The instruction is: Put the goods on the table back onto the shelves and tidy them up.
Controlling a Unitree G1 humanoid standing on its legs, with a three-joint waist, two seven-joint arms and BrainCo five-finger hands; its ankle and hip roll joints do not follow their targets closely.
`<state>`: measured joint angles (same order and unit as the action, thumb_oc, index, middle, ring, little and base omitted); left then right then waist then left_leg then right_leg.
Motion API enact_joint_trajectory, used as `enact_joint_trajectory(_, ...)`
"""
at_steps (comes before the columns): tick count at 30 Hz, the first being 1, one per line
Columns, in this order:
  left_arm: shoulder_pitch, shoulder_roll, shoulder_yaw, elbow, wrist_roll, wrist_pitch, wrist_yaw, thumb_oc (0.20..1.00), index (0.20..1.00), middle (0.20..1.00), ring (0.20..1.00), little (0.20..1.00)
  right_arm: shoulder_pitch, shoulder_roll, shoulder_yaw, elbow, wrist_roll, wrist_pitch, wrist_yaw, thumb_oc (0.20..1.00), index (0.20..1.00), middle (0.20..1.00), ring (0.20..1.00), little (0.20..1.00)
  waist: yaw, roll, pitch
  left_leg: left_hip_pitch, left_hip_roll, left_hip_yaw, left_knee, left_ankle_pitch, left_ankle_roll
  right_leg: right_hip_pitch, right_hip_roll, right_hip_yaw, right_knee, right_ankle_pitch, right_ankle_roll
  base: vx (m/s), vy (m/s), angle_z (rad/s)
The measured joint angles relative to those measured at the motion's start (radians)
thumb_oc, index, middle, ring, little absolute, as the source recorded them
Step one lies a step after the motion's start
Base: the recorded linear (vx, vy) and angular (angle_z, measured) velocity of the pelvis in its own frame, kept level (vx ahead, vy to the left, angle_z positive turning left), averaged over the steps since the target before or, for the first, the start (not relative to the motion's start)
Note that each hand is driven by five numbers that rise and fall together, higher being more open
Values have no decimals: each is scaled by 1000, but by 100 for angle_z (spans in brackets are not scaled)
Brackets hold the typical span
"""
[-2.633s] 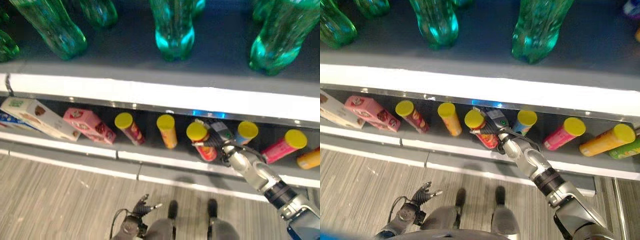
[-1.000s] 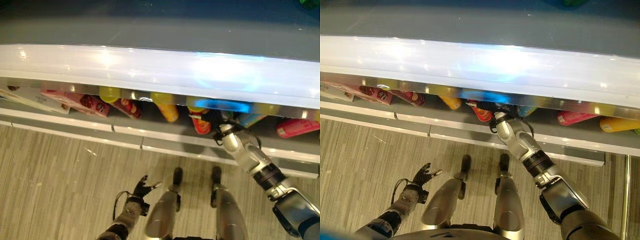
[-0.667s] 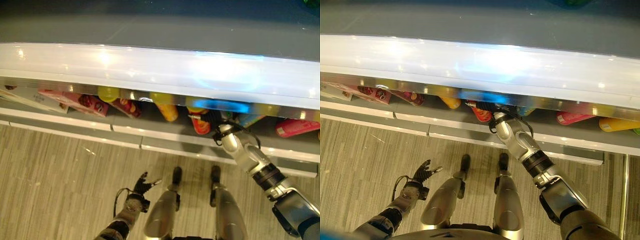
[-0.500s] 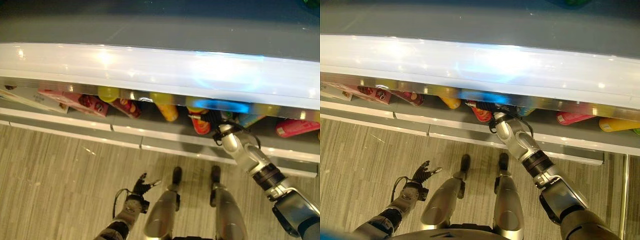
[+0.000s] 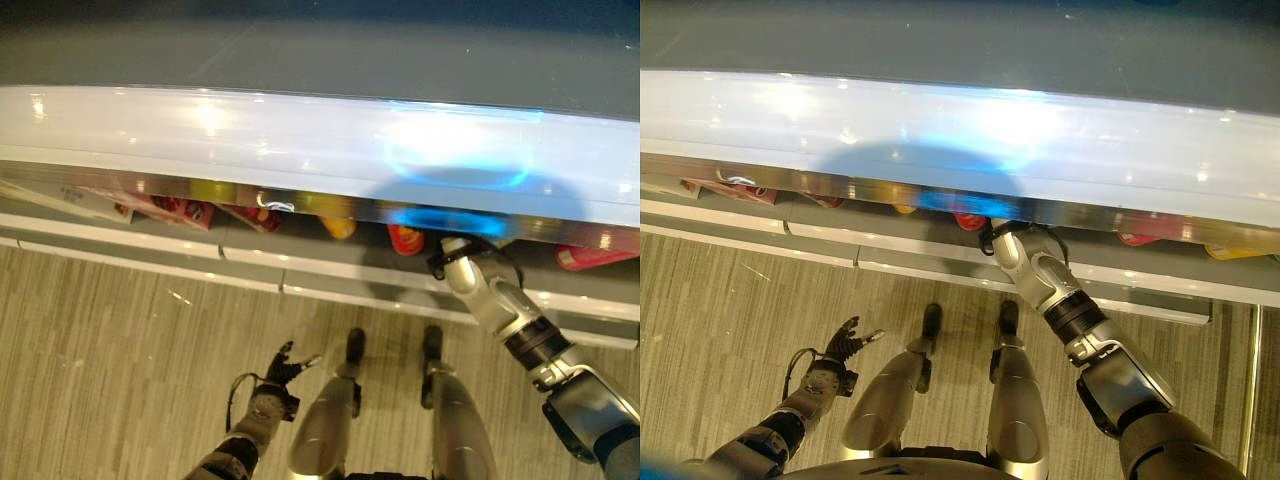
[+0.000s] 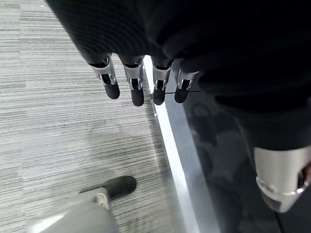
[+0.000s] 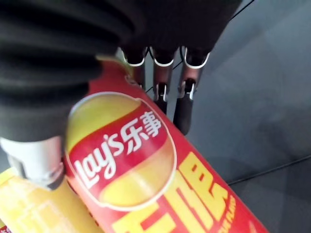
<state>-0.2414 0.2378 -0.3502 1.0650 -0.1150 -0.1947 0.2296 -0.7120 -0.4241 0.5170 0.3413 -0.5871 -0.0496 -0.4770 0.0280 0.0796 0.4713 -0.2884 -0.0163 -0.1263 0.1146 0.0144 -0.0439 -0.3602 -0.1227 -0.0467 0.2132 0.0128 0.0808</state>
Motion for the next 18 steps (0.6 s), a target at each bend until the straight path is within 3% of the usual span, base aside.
enact_joint_trajectory(18,-2,0,0,1,0,0,2,1000,1000,1000,1000,1000,-33,5,-1,24,0,3,-41,200,200,200,200,200,-2,17,9,-11,-3,3,1,0,0,-15,-3,3,7,-2,0,0,0,0)
